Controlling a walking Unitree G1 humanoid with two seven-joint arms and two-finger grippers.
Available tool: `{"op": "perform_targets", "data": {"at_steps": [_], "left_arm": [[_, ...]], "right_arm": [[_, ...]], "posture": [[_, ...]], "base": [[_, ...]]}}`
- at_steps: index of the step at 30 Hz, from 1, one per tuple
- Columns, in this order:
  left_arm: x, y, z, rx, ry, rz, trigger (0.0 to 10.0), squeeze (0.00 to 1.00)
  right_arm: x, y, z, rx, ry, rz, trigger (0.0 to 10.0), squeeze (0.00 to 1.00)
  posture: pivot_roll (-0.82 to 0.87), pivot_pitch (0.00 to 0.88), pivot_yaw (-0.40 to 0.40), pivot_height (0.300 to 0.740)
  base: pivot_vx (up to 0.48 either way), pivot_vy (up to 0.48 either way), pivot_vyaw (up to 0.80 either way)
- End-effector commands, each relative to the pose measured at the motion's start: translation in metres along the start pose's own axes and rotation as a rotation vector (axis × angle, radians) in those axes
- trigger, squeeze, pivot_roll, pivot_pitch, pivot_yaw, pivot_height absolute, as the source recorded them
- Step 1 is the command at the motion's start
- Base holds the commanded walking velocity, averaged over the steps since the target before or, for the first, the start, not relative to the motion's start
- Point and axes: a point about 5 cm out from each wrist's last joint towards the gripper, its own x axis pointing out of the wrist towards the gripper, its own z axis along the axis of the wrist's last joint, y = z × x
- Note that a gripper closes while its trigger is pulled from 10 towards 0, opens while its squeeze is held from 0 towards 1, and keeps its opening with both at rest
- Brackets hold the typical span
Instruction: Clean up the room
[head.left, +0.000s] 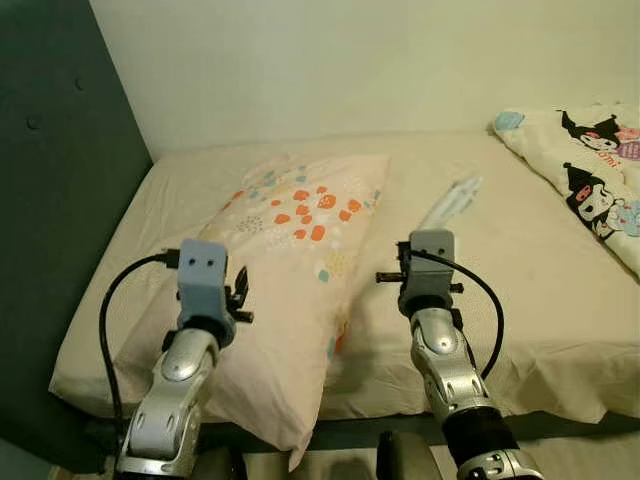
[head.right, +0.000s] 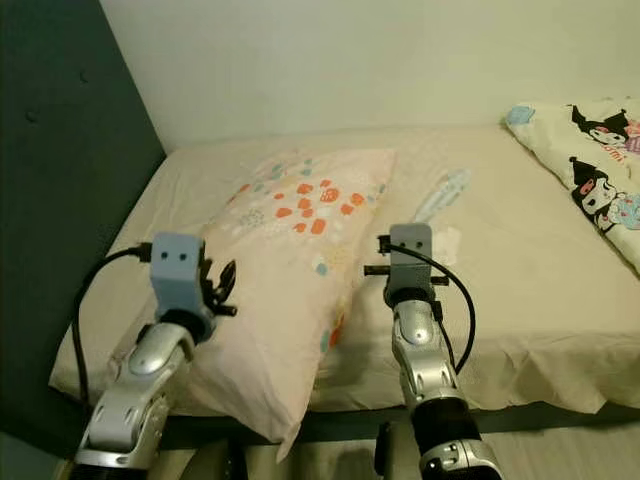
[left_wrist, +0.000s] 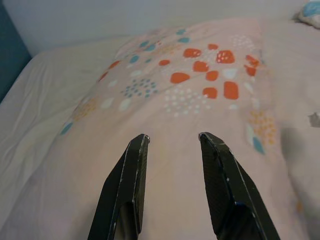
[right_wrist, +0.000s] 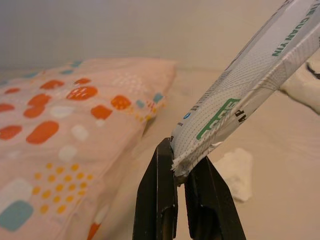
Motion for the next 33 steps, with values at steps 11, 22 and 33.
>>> {"op": "perform_targets", "data": {"at_steps": [11,22,33], "left_arm": [[-0.009,0.017,-0.020,0.072,0.026,0.150,10.0,0.00],[-0.003,0.013,-0.017,0.106,-0.009,0.145,10.0,0.00],[0.001,0.014,-0.014,0.100,-0.035,0.152,10.0,0.00]], "right_arm": [[-0.026,-0.003,-0.027,-0.073,0.143,0.004,10.0,0.00],[-0.033,-0.004,-0.032,-0.067,0.156,0.042,10.0,0.00],[-0.035,-0.005,-0.033,-0.060,0.172,0.032,10.0,0.00]], "posture": [[-0.04,0.070,0.014,0.583],[-0.03,0.078,0.004,0.607],[-0.04,0.080,0.013,0.652]], "base": [[0.000,0.000,0.00],[0.000,0.000,0.00],[0.000,0.000,0.00]]}}
